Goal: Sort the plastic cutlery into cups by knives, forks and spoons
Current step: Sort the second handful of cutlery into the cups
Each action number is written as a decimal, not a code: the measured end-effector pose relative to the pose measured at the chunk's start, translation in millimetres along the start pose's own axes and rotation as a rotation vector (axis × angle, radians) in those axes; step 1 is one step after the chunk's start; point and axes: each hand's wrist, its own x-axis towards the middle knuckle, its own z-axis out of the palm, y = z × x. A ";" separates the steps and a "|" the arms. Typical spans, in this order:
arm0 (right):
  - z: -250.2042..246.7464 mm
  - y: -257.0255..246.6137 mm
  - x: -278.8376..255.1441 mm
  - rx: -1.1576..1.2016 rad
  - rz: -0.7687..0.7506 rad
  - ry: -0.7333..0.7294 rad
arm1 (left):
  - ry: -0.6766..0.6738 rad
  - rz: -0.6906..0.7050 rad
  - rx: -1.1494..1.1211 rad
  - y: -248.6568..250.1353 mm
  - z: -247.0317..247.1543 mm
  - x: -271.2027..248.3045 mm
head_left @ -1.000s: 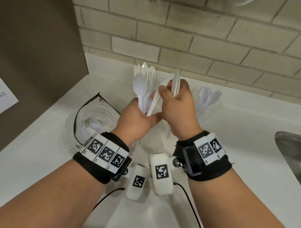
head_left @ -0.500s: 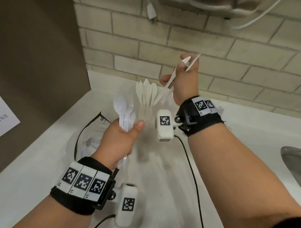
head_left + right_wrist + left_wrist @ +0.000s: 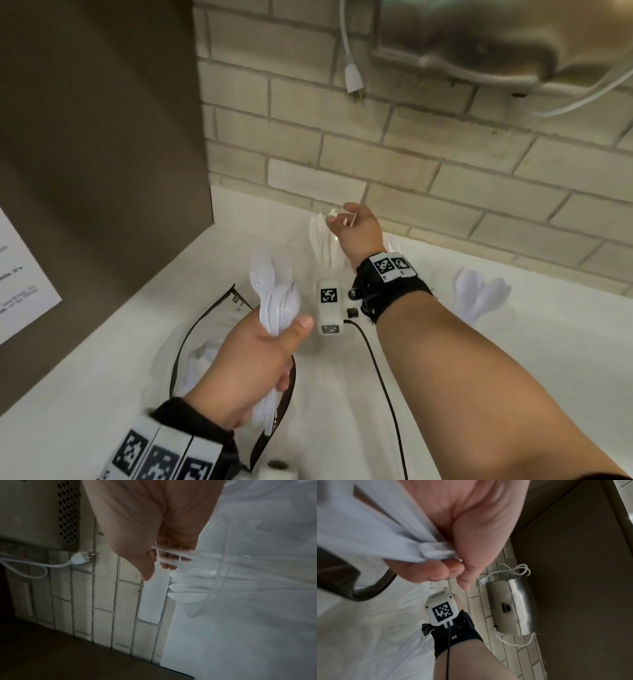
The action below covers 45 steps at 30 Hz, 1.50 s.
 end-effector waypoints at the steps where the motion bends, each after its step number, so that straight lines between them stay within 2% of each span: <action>1: -1.4 1.6 -0.4 -0.003 0.027 -0.005 | -0.002 -0.002 0.000 -0.4 1.2 0.0; 4: -11.8 -5.3 -4.8 -0.020 0.027 0.003 | -0.012 0.007 0.014 -1.5 6.4 0.1; 6: -21.9 -16.9 -12.6 -0.074 -0.031 0.051 | -0.029 0.005 0.025 -0.6 10.1 -0.7; 8: -33.8 -32.8 -31.5 -0.011 -0.077 0.074 | -0.057 0.002 0.023 -0.1 13.2 -1.2; 11: -50.5 -54.9 -81.1 0.138 -0.074 -0.055 | -0.128 0.040 0.056 -0.9 16.5 -3.6; 14: -63.1 -60.2 -130.7 -0.018 -0.074 -0.247 | -0.224 0.078 0.111 1.3 23.1 -9.7; 16: -67.0 -53.6 -147.9 -0.121 -0.116 -0.282 | -0.289 0.106 0.132 3.5 30.3 -14.7; 18: -72.2 -46.3 -154.9 -0.075 -0.119 -0.205 | -0.354 0.108 0.074 3.0 36.7 -18.5; 22: -84.6 -44.9 -162.8 0.172 -0.081 -0.071 | -0.413 0.070 -0.021 -0.7 44.2 -23.1; 27: -100.6 -64.3 -170.0 0.387 -0.146 0.134 | -0.443 0.024 -0.140 2.5 48.3 -29.3; 30: -107.7 -74.3 -174.7 0.509 -0.174 0.152 | -0.436 -0.028 -0.190 3.2 47.6 -28.3; 33: -107.2 -67.8 -175.4 0.349 -0.200 0.087 | -0.426 -0.060 -0.224 2.7 47.6 -24.9; 39: -95.1 -46.1 -184.5 -0.264 -0.127 -0.118 | -0.361 -0.014 -0.119 3.6 53.1 -21.2; 42: -88.5 -43.4 -190.0 -0.366 -0.129 -0.116 | -0.394 -0.009 -0.062 6.5 53.5 -22.2; 45: -87.3 -41.6 -187.7 -0.399 -0.163 -0.126 | -0.401 -0.052 -0.120 9.7 52.2 -24.7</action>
